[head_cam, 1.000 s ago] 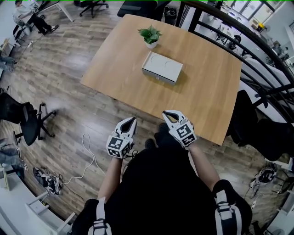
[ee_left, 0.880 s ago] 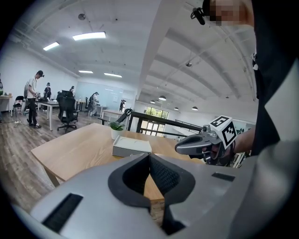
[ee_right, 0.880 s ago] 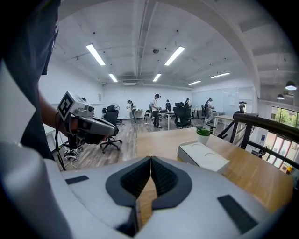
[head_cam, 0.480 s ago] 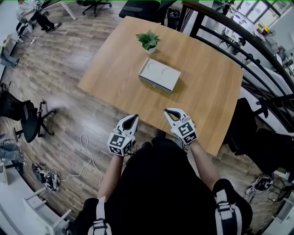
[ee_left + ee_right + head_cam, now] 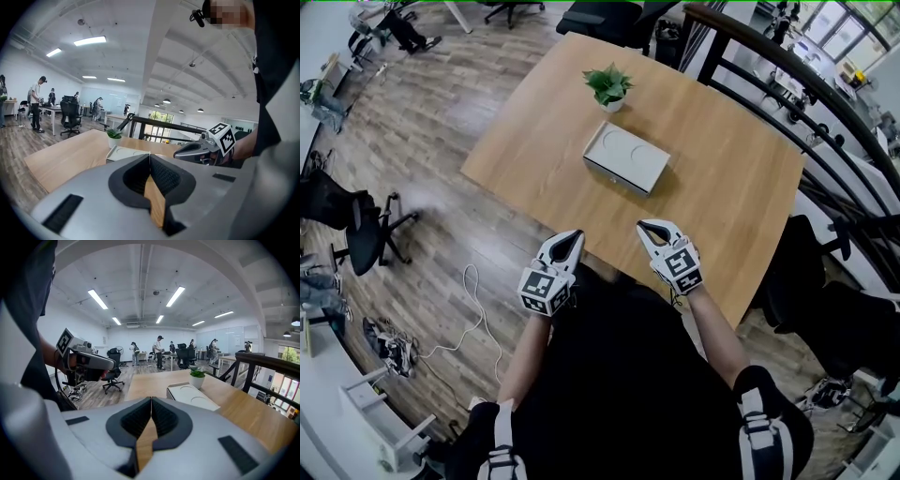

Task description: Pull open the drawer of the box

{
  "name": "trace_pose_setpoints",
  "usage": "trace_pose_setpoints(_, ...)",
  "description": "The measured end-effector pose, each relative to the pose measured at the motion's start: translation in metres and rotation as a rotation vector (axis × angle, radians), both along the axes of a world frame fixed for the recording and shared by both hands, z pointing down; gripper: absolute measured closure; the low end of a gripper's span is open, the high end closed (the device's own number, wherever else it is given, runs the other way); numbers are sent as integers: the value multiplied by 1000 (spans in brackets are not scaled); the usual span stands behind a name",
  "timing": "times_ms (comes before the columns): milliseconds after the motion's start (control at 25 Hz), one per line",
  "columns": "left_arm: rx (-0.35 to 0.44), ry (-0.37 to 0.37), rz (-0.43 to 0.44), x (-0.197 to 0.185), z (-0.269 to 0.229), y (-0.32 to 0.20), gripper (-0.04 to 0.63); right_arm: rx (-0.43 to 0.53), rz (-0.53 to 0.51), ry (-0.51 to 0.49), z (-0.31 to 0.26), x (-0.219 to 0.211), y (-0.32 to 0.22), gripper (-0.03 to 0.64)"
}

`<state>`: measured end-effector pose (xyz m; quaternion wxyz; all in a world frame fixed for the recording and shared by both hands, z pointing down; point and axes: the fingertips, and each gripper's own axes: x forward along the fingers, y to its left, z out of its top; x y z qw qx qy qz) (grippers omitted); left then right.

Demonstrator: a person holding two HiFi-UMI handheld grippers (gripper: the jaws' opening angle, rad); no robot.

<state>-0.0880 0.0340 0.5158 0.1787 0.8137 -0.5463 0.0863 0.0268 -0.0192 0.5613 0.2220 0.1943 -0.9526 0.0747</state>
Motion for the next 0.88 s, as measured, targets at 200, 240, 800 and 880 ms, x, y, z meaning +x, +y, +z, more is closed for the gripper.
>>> trace_pose_setpoints(200,8,-18,12,6,-2,-10,572,-7,24,-14,0,12,-7,592)
trace_pose_setpoints(240,5,-16,16,7,-2,-11,572,-10,31,-14,2,15,-8,592)
trace_pose_setpoints(800,-39,16,95,11,28,-41,571,-22,123,37,12,33,-14,592)
trace_pose_setpoints(880,-41,33,104,13,29,-48,571,-30,141,49,14,38,-14,592)
